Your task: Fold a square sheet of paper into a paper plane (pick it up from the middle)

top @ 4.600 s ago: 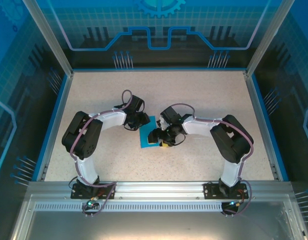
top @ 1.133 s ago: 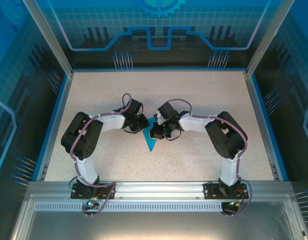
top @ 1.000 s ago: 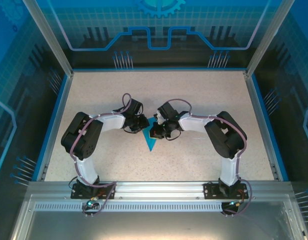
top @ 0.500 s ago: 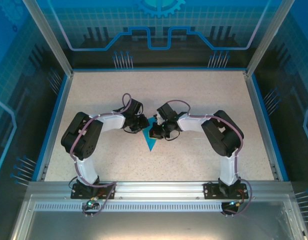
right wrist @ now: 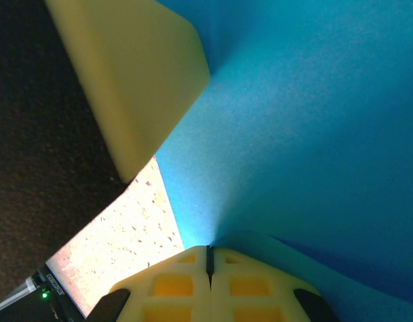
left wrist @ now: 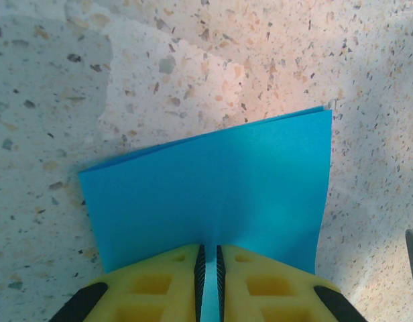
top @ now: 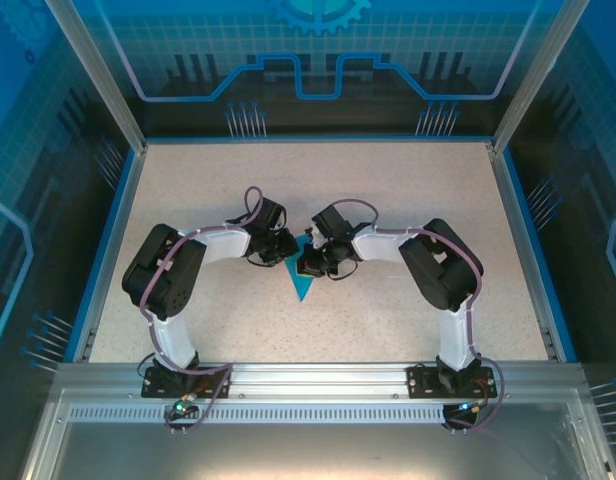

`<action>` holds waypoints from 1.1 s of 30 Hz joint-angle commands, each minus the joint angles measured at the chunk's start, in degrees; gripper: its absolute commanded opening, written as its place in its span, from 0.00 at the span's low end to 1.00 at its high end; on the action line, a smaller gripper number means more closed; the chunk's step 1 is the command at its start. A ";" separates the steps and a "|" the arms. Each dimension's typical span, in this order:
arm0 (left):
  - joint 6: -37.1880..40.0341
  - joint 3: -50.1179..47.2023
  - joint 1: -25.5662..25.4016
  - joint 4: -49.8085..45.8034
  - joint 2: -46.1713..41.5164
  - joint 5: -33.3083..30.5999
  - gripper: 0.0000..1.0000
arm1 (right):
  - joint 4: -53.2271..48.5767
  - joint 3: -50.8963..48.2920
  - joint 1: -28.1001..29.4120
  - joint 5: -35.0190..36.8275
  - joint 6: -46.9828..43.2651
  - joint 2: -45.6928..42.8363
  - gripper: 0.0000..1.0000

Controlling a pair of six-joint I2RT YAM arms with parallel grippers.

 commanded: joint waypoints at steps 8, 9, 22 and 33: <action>1.64 -1.07 0.35 -1.58 1.66 0.13 0.18 | -1.79 1.57 0.87 1.37 -1.76 1.63 0.07; 1.58 -1.04 0.35 -1.55 1.67 0.16 0.18 | -1.88 1.57 0.85 1.29 -1.79 1.64 0.08; 1.72 -0.63 0.30 -1.81 1.59 0.17 0.18 | -0.92 1.32 0.88 0.33 -1.73 2.66 0.23; 1.74 -0.68 0.29 -2.05 1.59 0.17 0.18 | 3.04 -0.05 0.72 -1.81 -1.27 2.73 0.28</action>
